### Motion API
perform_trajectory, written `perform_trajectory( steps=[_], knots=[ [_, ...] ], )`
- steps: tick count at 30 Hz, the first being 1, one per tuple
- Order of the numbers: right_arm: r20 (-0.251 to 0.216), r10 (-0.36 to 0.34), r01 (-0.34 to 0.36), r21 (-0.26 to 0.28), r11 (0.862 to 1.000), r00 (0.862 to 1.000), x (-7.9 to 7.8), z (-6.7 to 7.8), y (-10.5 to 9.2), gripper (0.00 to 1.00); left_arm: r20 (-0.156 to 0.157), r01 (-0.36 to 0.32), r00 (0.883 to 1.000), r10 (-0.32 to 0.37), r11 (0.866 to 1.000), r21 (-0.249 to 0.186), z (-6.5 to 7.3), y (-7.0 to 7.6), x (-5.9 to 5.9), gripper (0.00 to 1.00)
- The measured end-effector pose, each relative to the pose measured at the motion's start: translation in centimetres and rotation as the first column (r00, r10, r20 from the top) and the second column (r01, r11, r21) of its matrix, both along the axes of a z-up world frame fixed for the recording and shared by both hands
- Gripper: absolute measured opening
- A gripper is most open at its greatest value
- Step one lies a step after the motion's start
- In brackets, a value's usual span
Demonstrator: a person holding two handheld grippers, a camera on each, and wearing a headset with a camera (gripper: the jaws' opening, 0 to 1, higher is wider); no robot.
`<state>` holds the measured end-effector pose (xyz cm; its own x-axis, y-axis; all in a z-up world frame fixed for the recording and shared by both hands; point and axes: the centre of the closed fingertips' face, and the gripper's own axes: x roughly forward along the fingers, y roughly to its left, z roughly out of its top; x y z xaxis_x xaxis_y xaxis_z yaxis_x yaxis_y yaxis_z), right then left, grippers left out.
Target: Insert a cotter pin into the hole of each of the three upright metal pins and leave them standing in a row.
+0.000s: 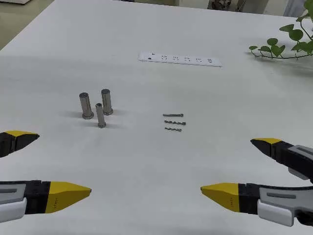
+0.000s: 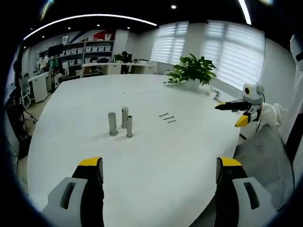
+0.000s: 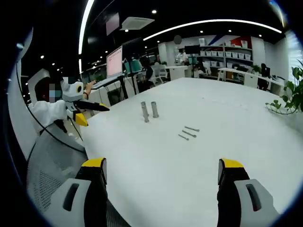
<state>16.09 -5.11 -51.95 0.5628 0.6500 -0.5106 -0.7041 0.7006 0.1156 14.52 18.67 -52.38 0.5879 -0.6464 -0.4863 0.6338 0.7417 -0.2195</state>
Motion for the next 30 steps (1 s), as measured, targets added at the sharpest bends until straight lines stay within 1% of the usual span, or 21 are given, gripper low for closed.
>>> perform_trajectory(
  steps=[4, 6, 9, 14, 17, 18, 22, 26, 27, 30],
  knots=[
    [-0.003, 0.005, -0.005, 0.001, 1.000, 1.000, 0.02, 0.02, 0.01, 0.95, -0.005, 0.005, 1.000, -0.005, 1.000, -0.009, 0.11, -0.17, -0.11, 0.99],
    [-0.012, 0.017, -0.017, 0.014, 1.000, 1.000, -0.12, 0.06, 0.15, 0.94, -0.007, 0.008, 1.000, -0.008, 1.000, -0.012, 0.18, -0.24, -0.15, 0.99],
    [-0.012, 0.021, -0.020, 0.007, 1.000, 1.000, -0.24, 0.00, 0.12, 0.95, 0.001, 0.002, 1.000, -0.002, 1.000, -0.001, 0.28, -0.12, -0.04, 0.99],
    [-0.011, 0.022, -0.022, 0.004, 1.000, 1.000, -0.36, -0.01, 0.02, 0.95, 0.002, 0.013, 1.000, -0.013, 1.000, 0.012, 0.29, -0.19, -0.19, 0.99],
    [-0.009, 0.024, -0.024, 0.003, 1.000, 1.000, -0.49, 0.02, -0.04, 0.94, -0.010, 0.018, 1.000, -0.018, 1.000, 0.001, 0.32, -0.41, -0.39, 0.99],
    [-0.008, 0.025, -0.025, 0.000, 1.000, 1.000, -0.51, 0.02, -0.05, 0.94, -0.008, 0.018, 1.000, -0.018, 1.000, -0.001, 0.36, -0.46, -0.39, 0.99],
    [-0.010, 0.029, -0.029, -0.008, 1.000, 1.000, -0.63, -0.07, -0.10, 0.94, -0.014, 0.022, 1.000, -0.022, 1.000, 0.002, 0.28, -0.53, -0.50, 0.99],
    [-0.013, 0.026, -0.026, -0.003, 1.000, 1.000, -0.62, -0.14, -0.12, 0.94, -0.012, 0.025, 1.000, -0.025, 1.000, 0.013, 0.25, -0.54, -0.52, 0.99],
    [-0.013, 0.026, -0.026, -0.003, 1.000, 1.000, -0.67, -0.16, -0.10, 0.94, -0.018, 0.030, 0.999, -0.030, 0.999, 0.013, 0.20, -0.58, -0.60, 0.99],
    [-0.015, 0.023, -0.024, -0.007, 1.000, 1.000, -0.64, -0.24, -0.14, 0.94, -0.019, 0.036, 0.999, -0.036, 0.999, 0.009, 0.18, -0.66, -0.65, 0.99]
  ],
)
